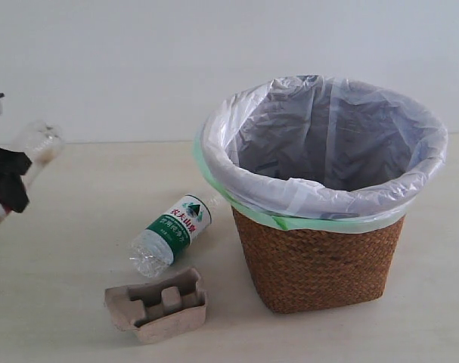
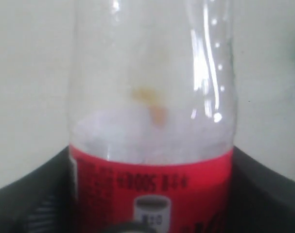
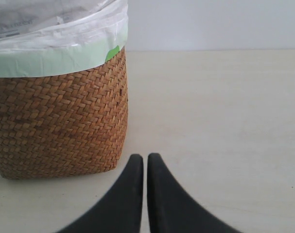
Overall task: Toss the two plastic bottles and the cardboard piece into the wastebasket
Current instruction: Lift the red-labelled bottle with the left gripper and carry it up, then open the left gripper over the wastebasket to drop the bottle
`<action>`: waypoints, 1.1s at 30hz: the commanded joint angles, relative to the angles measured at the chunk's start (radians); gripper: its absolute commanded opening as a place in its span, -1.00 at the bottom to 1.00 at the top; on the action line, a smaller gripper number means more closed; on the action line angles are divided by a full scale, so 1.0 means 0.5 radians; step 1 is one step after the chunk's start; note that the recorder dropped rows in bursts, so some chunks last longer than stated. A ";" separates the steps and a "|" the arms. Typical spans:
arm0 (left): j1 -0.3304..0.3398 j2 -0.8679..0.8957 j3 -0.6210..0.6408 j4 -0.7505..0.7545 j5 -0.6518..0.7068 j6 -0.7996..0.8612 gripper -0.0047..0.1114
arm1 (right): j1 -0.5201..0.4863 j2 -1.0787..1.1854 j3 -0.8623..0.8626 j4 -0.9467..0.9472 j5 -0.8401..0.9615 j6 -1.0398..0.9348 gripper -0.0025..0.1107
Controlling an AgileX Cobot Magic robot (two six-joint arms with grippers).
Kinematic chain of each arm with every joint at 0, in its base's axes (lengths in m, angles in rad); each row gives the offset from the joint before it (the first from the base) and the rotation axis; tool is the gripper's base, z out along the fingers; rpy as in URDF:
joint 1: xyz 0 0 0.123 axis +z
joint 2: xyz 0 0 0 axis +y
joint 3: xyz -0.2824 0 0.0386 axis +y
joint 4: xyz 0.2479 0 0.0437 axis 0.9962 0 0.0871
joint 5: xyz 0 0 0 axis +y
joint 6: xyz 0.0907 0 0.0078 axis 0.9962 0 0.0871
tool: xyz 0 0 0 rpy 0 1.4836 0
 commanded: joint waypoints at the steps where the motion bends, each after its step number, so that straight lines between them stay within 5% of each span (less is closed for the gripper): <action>1: 0.121 -0.208 0.011 -0.006 0.110 -0.051 -0.85 | -0.010 -0.009 -0.002 -0.010 -0.012 -0.008 -0.96; 8: 0.236 -0.458 0.040 0.061 0.211 -0.212 -0.85 | -0.010 -0.009 -0.002 -0.010 -0.012 -0.008 -0.96; 16: 0.241 -0.478 0.169 0.566 0.245 -0.661 -0.85 | -0.010 -0.009 -0.002 -0.010 -0.012 -0.008 -0.96; 22: 0.241 -0.423 0.173 0.465 0.178 -0.661 -0.85 | -0.010 -0.009 -0.002 -0.010 -0.012 -0.008 -0.96; 27: 0.193 -0.274 0.163 -0.084 0.003 -0.349 -0.85 | -0.010 -0.009 -0.002 -0.010 -0.012 -0.008 -0.96; 33: -0.228 0.040 -0.274 -1.723 0.177 0.641 -0.84 | -0.010 -0.009 -0.002 -0.010 -0.012 -0.008 -0.96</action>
